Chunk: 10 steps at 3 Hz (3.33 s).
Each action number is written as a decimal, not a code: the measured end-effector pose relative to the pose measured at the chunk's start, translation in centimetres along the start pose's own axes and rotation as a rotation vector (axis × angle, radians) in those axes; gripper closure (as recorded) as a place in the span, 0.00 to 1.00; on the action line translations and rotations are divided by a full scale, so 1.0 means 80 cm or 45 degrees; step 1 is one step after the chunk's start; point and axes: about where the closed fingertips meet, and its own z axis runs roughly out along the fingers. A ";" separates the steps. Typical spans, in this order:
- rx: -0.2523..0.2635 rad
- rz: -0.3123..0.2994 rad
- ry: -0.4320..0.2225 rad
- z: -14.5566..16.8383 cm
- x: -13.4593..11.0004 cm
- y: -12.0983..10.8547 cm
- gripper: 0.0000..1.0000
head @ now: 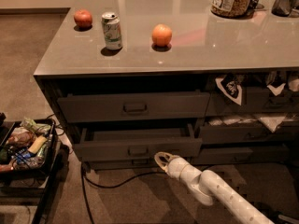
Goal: Close middle drawer
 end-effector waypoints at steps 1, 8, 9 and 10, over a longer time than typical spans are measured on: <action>0.022 -0.054 0.011 0.029 0.008 -0.026 1.00; -0.014 -0.070 0.007 0.027 0.009 -0.043 1.00; 0.006 -0.083 0.005 -0.008 -0.004 -0.018 1.00; 0.139 -0.135 0.055 -0.048 -0.022 -0.002 1.00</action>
Offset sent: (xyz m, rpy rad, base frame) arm 0.1158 -0.0396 -0.0085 -0.1049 -0.1225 -0.3128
